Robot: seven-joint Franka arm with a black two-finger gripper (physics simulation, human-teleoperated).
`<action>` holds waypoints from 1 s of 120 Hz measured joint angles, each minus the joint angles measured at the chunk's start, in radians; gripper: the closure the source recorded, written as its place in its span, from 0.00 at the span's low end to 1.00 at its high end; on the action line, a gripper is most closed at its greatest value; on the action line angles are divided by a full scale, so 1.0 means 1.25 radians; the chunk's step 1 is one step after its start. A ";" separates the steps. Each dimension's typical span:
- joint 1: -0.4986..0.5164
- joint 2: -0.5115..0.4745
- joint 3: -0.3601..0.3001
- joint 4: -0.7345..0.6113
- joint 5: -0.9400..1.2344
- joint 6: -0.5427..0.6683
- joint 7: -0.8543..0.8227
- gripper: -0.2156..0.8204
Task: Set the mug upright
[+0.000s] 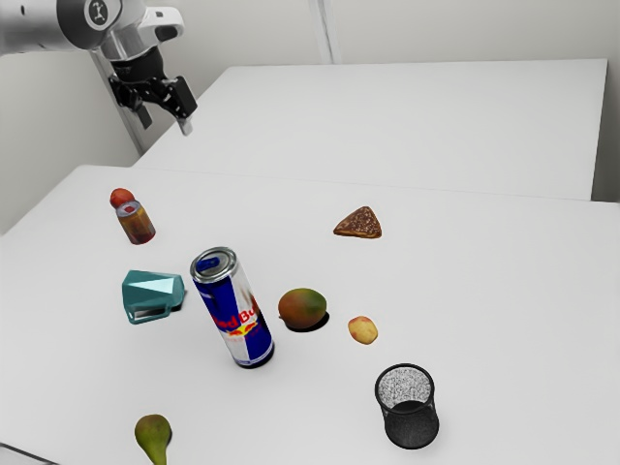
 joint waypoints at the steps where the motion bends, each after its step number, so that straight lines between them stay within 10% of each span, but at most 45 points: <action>1: 0.000 0.000 0.000 0.000 0.000 0.000 0.000 0.21; 44: -0.013 -0.017 0.023 -0.007 -0.004 -0.014 -0.001 0.21; 80: 0.045 -0.020 0.268 -0.092 -0.298 -0.077 0.084 0.21; 120: 0.162 0.013 0.293 -0.301 -0.475 -0.054 0.199 0.21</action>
